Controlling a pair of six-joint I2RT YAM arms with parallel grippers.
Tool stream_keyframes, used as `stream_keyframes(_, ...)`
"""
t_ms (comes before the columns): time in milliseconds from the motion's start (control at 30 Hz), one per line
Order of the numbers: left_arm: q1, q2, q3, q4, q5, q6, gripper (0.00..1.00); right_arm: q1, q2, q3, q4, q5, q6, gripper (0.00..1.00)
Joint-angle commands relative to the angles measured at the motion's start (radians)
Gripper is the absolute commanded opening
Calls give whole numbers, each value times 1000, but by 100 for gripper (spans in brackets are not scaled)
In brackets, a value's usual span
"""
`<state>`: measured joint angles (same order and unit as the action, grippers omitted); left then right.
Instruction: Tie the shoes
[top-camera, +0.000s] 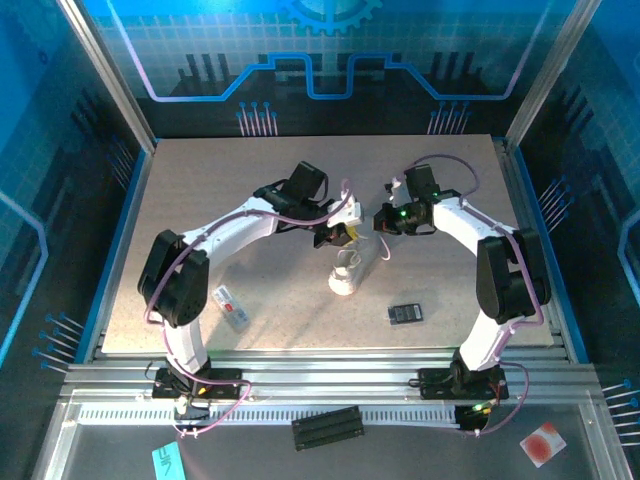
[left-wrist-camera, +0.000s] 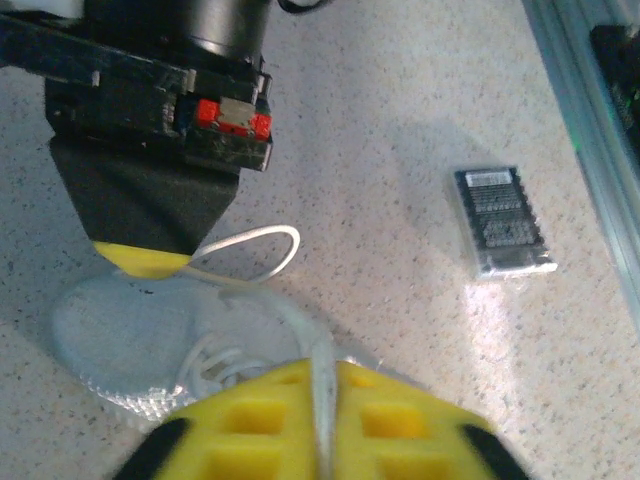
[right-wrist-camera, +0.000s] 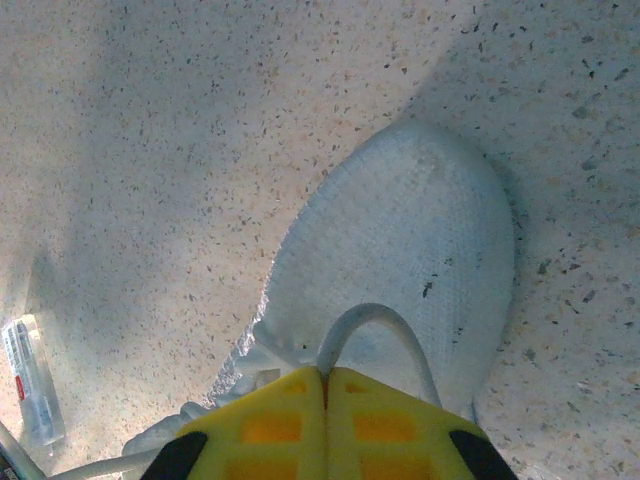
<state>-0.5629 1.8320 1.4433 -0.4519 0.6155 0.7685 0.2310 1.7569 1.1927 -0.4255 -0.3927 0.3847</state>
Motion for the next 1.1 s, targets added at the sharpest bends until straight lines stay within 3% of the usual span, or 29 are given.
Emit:
stream_keyframes(0,-7,7,47,-58,-19,24,0,9,10,27,-10,-5,-15,0)
stream_keyframes(333,-5,-166,-83,79,160,51,0,-47,48,79,-31,-67,-32,0)
stream_keyframes(500,7,-189,-124,210,194,-66,0,-53,76,92,-27,-76,-38,0)
stream_keyframes(700,49,-176,-181,459,310,-263,0,-50,96,66,17,-87,-26,0)
stream_keyframes(933,45,-113,-135,439,391,-272,0,-21,130,83,33,-119,-21,0)
stream_keyframes(1067,16,-59,-66,272,324,-207,0,-12,139,87,36,-132,-13,0)
